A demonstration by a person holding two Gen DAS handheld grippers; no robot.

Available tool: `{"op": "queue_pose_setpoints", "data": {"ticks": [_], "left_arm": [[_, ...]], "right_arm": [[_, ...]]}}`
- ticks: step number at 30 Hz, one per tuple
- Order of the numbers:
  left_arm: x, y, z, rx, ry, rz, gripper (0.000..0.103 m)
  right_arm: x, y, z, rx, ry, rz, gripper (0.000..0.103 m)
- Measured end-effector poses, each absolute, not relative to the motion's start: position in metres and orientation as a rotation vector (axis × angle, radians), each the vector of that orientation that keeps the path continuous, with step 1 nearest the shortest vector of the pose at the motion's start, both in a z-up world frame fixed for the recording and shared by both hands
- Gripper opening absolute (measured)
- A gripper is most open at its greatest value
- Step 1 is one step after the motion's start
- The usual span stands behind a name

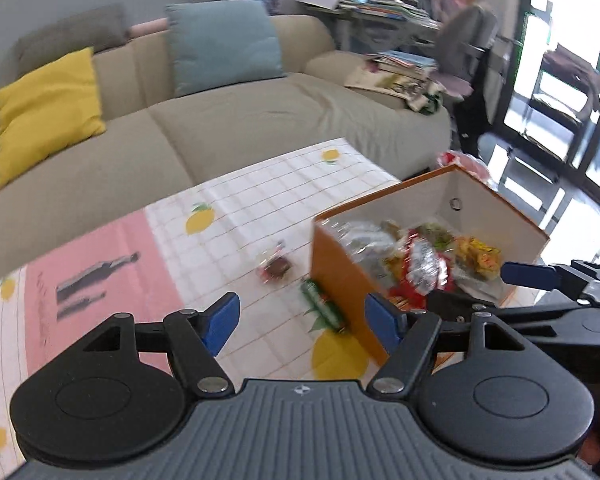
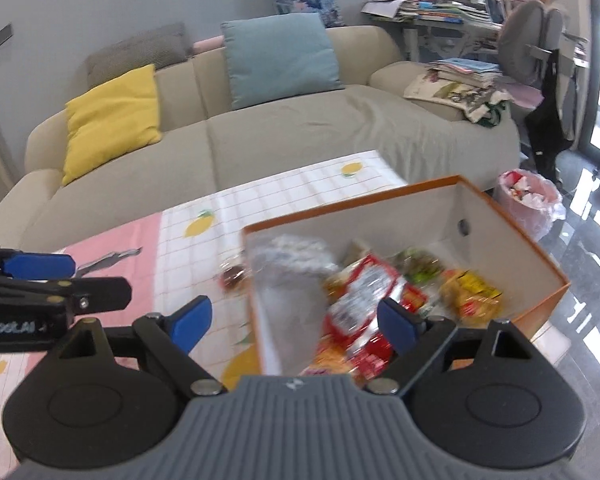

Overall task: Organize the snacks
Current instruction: 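Withdraw both open tools from the box back over the table, then grasp the green sausage stick with the right tool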

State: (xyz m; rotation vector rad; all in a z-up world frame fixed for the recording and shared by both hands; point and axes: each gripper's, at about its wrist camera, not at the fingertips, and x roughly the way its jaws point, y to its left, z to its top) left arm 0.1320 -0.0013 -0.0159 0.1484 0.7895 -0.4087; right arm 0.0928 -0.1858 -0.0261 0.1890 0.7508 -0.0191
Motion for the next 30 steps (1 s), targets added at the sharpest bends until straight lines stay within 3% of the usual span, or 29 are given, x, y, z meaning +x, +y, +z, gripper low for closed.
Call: {"op": "queue_pose_setpoints", "data": {"ticks": [15, 21, 25, 30], "left_arm": [[0.137, 0.101, -0.069, 0.068, 0.869, -0.392, 0.076], [0.158, 0.097, -0.082, 0.124, 0.889, -0.47, 0.073], [0.171, 0.09, -0.094, 0.188, 0.908, -0.509, 0.071], [0.186, 0.089, -0.114, 0.208, 0.951, -0.513, 0.07]], "right_arm": [[0.1, -0.083, -0.055, -0.014, 0.769, 0.146, 0.061], [0.119, -0.059, -0.079, -0.116, 0.793, 0.155, 0.051], [0.135, -0.047, -0.104, -0.29, 0.805, 0.092, 0.036], [0.151, -0.032, -0.144, -0.531, 0.81, -0.004, 0.029]]}}
